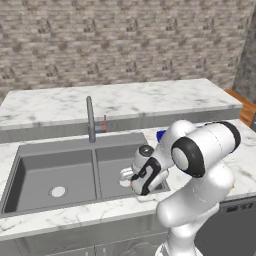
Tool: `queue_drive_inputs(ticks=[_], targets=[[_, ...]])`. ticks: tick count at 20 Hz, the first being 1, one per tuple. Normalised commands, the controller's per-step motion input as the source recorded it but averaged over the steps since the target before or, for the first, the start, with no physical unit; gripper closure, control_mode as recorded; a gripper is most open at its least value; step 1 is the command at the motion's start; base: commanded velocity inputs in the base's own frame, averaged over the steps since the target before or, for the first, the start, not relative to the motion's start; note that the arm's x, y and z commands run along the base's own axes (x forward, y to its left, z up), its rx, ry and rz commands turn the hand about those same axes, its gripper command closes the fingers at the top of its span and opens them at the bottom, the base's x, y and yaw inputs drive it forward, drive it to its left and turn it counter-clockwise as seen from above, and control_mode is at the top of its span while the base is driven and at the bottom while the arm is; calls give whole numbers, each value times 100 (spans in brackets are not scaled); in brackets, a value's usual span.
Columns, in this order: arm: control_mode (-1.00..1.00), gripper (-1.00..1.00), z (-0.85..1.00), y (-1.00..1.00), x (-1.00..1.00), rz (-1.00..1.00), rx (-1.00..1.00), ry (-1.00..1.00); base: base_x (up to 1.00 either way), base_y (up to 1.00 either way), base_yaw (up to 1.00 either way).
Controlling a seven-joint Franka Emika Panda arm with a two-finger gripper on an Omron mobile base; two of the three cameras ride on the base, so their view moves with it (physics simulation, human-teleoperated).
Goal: Pick up all produce items and place them in the sink. Turn on the sink faucet to wash them. Then turn the sink off and put them in the tray.
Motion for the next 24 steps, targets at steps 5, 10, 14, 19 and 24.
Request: queue_drive_inputs(ticks=[5, 10, 14, 19, 24], targets=[[-100, 100, 79, -1, 28, -2, 0, 0, 0, 0, 0], [-100, 100, 75, -1, 24, -2, 0, 0, 0, 0, 0], [-100, 100, 71, -1, 22, -1, 0, 1, 0, 0, 0], [-100, 100, 66, -7, 17, -2, 0, 1, 0, 0, 0], [-100, 100, 53, -23, 16, -1, 0, 0, 0, 0, 0]])
